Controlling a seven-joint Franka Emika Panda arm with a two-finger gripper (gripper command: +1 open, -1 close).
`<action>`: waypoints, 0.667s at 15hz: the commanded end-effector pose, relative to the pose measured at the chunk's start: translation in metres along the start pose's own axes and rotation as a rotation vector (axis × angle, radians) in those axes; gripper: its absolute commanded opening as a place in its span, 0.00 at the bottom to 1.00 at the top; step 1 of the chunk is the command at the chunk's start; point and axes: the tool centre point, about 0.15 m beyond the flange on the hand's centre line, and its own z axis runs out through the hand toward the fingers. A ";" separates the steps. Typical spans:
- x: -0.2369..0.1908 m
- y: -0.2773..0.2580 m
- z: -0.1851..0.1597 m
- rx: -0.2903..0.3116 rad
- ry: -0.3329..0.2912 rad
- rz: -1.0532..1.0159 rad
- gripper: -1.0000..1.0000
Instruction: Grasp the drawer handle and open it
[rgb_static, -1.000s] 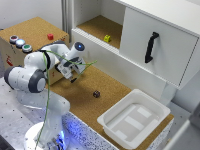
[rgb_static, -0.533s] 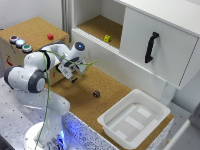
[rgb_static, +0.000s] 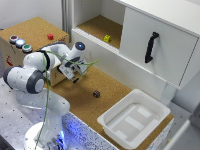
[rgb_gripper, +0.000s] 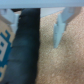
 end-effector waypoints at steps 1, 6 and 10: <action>0.007 0.003 -0.034 -0.156 -0.102 -0.088 1.00; 0.006 0.003 -0.044 -0.295 -0.107 -0.126 1.00; 0.006 0.006 -0.051 -0.425 -0.109 -0.159 1.00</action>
